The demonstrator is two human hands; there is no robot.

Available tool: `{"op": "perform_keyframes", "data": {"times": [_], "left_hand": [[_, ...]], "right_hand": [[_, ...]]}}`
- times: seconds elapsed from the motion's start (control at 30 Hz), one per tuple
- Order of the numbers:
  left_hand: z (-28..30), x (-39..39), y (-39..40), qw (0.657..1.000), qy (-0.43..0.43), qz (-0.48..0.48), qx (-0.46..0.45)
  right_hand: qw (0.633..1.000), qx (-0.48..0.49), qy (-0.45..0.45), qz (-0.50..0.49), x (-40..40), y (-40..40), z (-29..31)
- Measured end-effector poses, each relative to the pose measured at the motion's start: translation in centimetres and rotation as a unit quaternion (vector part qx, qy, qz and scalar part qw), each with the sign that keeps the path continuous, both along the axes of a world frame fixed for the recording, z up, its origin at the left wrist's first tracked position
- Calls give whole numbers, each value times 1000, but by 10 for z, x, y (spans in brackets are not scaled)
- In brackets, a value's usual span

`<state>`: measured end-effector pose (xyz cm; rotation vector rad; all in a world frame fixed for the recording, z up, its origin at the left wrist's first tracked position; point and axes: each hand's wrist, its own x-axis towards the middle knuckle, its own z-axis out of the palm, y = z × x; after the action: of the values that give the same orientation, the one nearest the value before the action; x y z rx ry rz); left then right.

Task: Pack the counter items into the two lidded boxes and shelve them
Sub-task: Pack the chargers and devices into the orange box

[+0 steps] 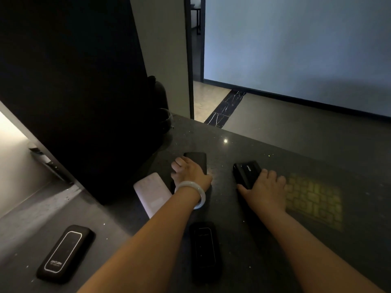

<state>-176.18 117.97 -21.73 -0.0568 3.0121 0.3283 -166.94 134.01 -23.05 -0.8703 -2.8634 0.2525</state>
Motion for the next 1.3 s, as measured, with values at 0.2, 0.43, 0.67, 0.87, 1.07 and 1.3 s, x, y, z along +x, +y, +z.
{"op": "perform_keyframes", "data": {"times": [0.2,0.43,0.67,0.87,1.07,1.3], "left_hand": [[-5,30,-1,997,-16,-69,35],[38,90,6,982,-52,-145,111],[97,180,15,953,-25,-255,164],[111,276,41,905,-18,-365,215],[122,375,80,852,-35,-473,221],[145,509,99,810,-19,-552,196]], "right_hand": [[1000,-26,-9,-13,34,-8,7],[990,-97,-36,-96,131,1,28],[975,-109,25,-191,248,4,71],[960,-97,109,-240,342,3,107],[935,-53,139,-322,448,6,130],[905,-21,158,-394,596,1,155]]}}
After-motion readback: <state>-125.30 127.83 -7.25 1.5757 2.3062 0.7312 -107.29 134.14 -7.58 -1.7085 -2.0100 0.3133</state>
